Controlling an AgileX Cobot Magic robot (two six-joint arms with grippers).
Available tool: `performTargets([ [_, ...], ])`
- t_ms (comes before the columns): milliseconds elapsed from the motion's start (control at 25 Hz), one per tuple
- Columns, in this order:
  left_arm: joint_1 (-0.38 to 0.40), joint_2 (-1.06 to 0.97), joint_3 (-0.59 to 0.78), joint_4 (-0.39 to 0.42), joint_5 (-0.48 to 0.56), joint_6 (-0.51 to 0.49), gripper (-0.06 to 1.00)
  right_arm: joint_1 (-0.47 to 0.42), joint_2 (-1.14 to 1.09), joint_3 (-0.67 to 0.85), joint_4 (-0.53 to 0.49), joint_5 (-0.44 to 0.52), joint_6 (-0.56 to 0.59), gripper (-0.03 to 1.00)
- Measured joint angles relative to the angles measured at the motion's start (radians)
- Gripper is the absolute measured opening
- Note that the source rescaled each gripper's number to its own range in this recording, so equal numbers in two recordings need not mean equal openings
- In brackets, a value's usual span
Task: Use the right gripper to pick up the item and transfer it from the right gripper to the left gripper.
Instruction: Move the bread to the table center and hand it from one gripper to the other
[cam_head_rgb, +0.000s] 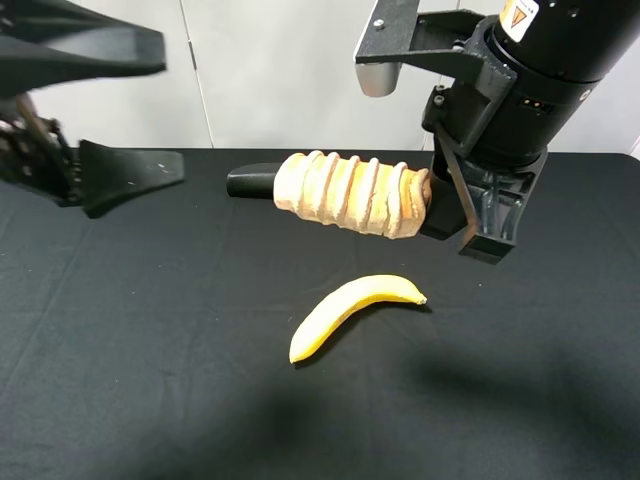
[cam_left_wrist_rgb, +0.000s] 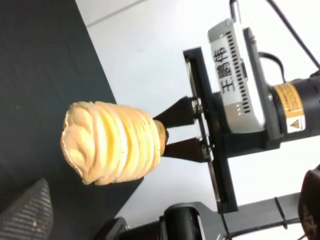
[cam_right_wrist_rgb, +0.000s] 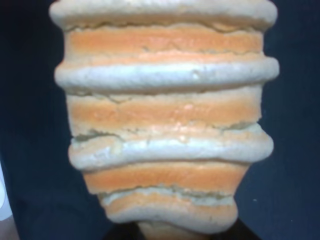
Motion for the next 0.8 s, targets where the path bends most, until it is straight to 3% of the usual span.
performTargets([
  [200, -0.089, 0.113, -0.001, -0.066, -0.001, 0.078, 0.98, 0.0, 0.0, 0.0, 0.006, 0.0, 0.0, 0.0],
  [400, -0.146, 0.21, -0.025, -0.077, -0.002, 0.101, 0.98, 0.0, 0.0, 0.0, 0.006, 0.0, 0.0, 0.0],
  [800, -0.163, 0.273, -0.055, -0.084, 0.02, 0.102, 0.98, 0.0, 0.0, 0.0, 0.006, 0.0, 0.0, 0.0],
])
